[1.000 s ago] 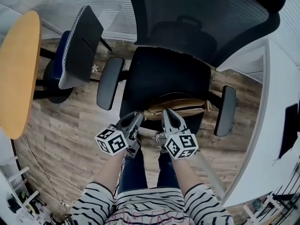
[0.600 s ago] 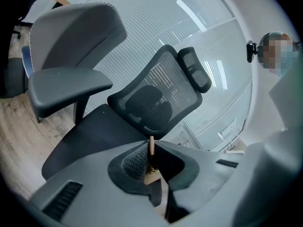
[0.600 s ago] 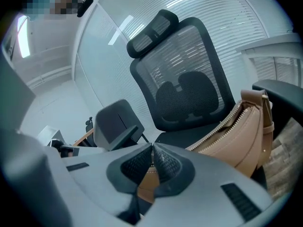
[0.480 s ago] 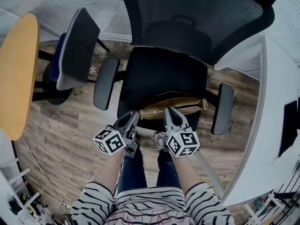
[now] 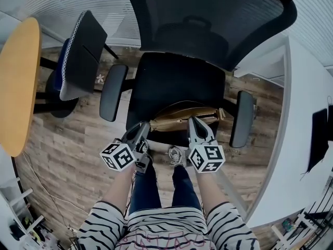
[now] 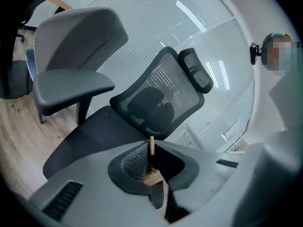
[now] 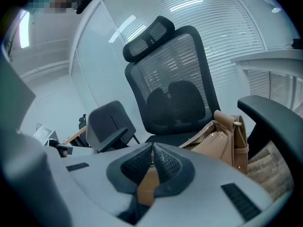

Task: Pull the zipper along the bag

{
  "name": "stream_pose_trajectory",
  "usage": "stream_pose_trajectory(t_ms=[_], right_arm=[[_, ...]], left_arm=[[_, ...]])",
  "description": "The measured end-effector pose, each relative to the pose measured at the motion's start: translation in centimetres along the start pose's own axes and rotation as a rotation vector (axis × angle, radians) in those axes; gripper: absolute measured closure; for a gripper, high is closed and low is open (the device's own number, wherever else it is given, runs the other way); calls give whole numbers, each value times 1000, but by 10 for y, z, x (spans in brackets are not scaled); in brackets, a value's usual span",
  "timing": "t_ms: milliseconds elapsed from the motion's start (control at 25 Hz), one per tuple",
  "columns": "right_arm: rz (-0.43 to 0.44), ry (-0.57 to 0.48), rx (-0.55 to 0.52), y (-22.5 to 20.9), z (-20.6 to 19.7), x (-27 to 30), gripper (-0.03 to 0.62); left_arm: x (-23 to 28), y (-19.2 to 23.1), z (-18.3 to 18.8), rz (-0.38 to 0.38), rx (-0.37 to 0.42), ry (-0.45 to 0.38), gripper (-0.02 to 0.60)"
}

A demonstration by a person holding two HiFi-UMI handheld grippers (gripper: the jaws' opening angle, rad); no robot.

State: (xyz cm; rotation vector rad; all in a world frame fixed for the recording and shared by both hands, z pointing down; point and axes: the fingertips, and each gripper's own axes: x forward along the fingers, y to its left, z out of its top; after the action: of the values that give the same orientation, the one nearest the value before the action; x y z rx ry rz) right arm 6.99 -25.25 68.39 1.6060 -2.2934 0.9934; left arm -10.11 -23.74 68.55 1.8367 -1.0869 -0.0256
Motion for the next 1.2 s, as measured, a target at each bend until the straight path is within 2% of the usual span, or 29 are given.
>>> stream_pose_trajectory(t_ms=[440,1200], right_arm=[[-67,-15,-23,-32,12,-18,559],[-180,-41,-152,-66,44,-42,559]], left_arm=[[2,-2,0,31,16,-20,536],[4,2,5,94,33,-49,535]])
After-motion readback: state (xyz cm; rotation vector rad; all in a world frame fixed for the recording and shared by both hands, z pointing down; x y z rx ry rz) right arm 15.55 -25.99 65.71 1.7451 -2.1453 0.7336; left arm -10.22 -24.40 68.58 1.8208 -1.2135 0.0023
